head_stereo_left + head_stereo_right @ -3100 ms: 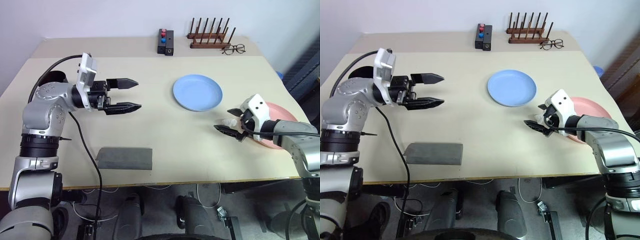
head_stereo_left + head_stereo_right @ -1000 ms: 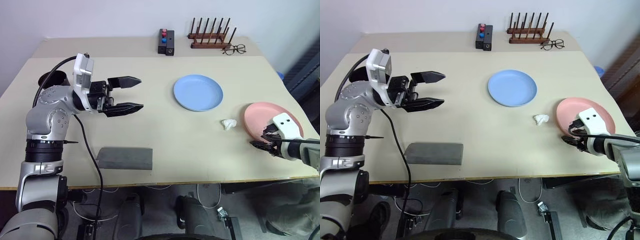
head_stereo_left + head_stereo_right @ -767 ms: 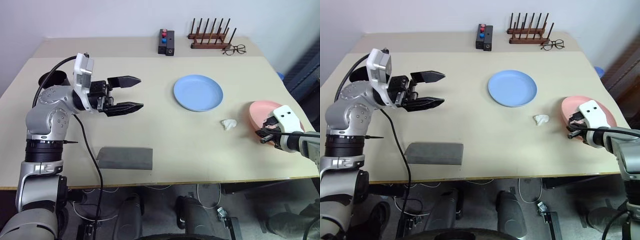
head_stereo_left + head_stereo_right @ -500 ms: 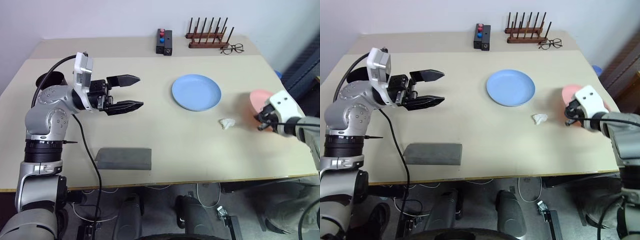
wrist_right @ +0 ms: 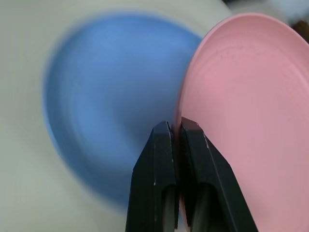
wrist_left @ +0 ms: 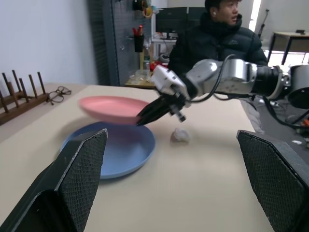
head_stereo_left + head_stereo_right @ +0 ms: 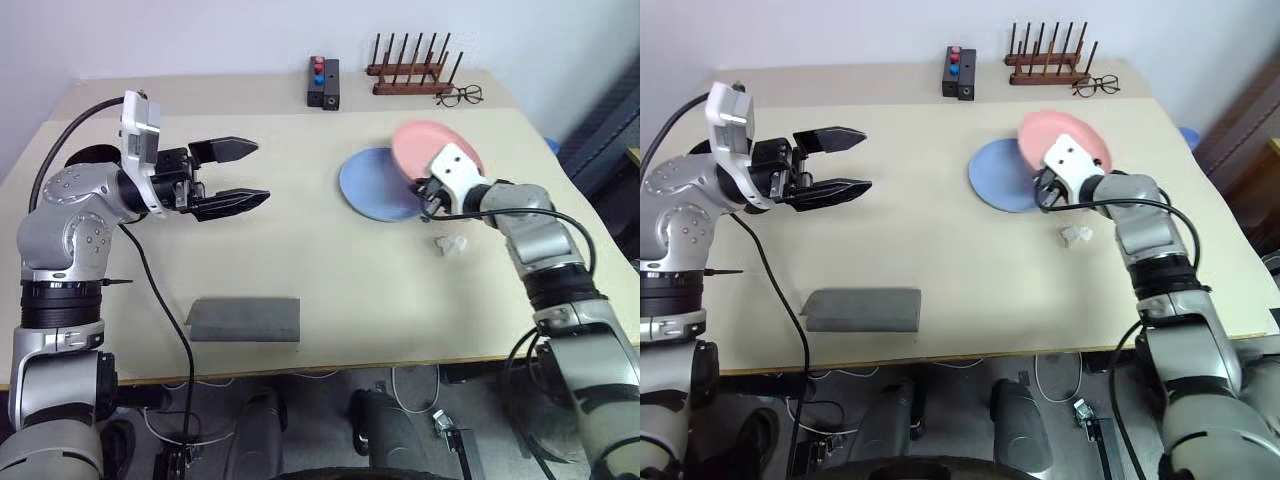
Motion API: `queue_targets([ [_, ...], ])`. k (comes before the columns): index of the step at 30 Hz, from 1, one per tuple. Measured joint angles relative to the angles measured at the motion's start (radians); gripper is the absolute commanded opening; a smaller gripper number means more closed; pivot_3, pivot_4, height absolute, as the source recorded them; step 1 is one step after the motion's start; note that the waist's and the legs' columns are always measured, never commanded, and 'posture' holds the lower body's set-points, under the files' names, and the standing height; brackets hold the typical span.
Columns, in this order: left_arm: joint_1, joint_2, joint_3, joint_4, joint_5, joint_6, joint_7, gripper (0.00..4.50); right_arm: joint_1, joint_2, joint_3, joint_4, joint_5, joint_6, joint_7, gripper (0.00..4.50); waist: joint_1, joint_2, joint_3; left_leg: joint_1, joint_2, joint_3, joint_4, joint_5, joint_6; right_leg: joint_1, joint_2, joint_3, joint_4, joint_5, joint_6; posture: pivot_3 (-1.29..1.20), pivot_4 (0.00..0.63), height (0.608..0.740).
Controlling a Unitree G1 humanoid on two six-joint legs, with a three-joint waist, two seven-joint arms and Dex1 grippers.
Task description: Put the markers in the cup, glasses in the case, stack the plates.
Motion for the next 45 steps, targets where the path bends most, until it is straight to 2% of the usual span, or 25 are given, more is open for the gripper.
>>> queue_targets([
  [4,0.029,0.009,0.013,-0.024,-0.011,0.019,0.025,4.5,-0.025,0.052,0.001,0.085,-0.012,-0.044,-0.003,0.04,-0.002,0.0,0.0,0.0,0.0,0.0,0.0,0.0,0.0,0.0,0.0,0.0,0.0,0.0,0.0,0.0,0.15,0.74],
  [9,0.03,0.023,0.024,-0.061,-0.019,0.035,0.037,4.5,-0.02,0.109,0.01,0.089,-0.011,-0.062,0.046,0.04,-0.009,0.0,0.0,0.001,0.0,0.0,0.0,0.0,0.0,0.0,0.0,0.0,0.001,0.001,0.001,0.0,0.15,0.74],
  [12,0.034,0.023,0.025,-0.061,-0.02,0.038,0.045,4.5,-0.014,0.118,0.006,0.082,0.003,-0.035,0.081,0.94,-0.008,0.0,0.0,0.001,0.0,0.0,0.0,0.0,0.0,0.0,0.0,0.0,0.001,0.001,0.002,0.0,0.15,0.74],
  [13,0.038,0.023,0.027,-0.062,-0.02,0.038,0.048,4.5,-0.014,0.119,0.004,0.079,0.01,-0.018,0.089,1.38,-0.007,0.0,0.0,0.001,0.0,0.0,0.0,0.0,0.0,0.0,0.0,0.0,0.001,0.001,0.002,0.0,0.15,0.74],
  [19,0.049,0.022,0.028,-0.061,-0.025,0.04,0.052,4.5,-0.005,0.102,-0.008,0.039,0.015,0.014,0.107,4.47,-0.004,0.0,0.0,0.001,0.0,0.0,0.0,0.0,0.0,0.0,0.0,0.0,0.001,0.0,0.001,0.0,0.15,0.74],
  [23,0.048,0.01,0.025,-0.06,-0.026,0.039,0.051,4.5,0.025,0.053,-0.047,-0.057,0.045,0.041,0.134,4.47,-0.002,0.0,0.0,0.001,0.0,0.0,0.0,0.0,0.0,0.0,0.0,0.0,0.001,0.001,0.001,0.0,0.15,0.74],
  [26,0.052,0.004,0.021,-0.061,-0.029,0.039,0.045,4.5,0.082,-0.027,-0.101,-0.161,0.076,0.074,0.159,4.47,0.001,0.0,0.0,0.001,0.0,0.0,0.0,0.0,0.0,0.0,0.0,0.0,0.001,0.0,0.001,0.0,0.15,0.74],
  [31,0.137,0.004,-0.008,-0.128,-0.028,0.033,0.006,4.5,0.268,-0.157,-0.226,-0.292,0.161,0.255,0.187,4.47,0.0,0.0,0.0,0.001,0.0,0.0,0.0,0.0,0.0,0.001,0.0,0.0,0.0,-0.001,-0.001,0.0,0.15,0.74],
  [34,0.139,-0.012,-0.022,-0.131,-0.028,0.031,0.006,4.5,0.364,-0.166,-0.286,-0.419,0.244,0.453,0.181,4.47,-0.006,0.0,0.0,0.003,0.001,0.0,0.0,0.0,0.0,0.0,0.0,0.0,0.001,0.0,-0.002,0.0,0.15,0.74],
  [37,0.107,-0.024,-0.03,-0.118,-0.025,0.025,0.004,4.5,0.418,-0.166,-0.293,-0.514,0.279,0.565,0.152,4.47,-0.005,0.0,0.0,0.003,0.001,0.0,0.001,0.0,0.0,0.001,0.0,0.001,0.001,0.0,-0.003,0.0,0.15,0.74],
  [45,0.059,-0.035,-0.059,-0.048,-0.001,0.005,-0.023,4.5,0.423,-0.162,-0.283,-0.535,0.273,0.635,0.042,4.47,0.0,0.0,0.0,0.002,0.0,0.0,0.001,0.0,0.0,0.0,0.0,0.001,0.0,0.0,-0.003,0.0,0.15,0.74],
])
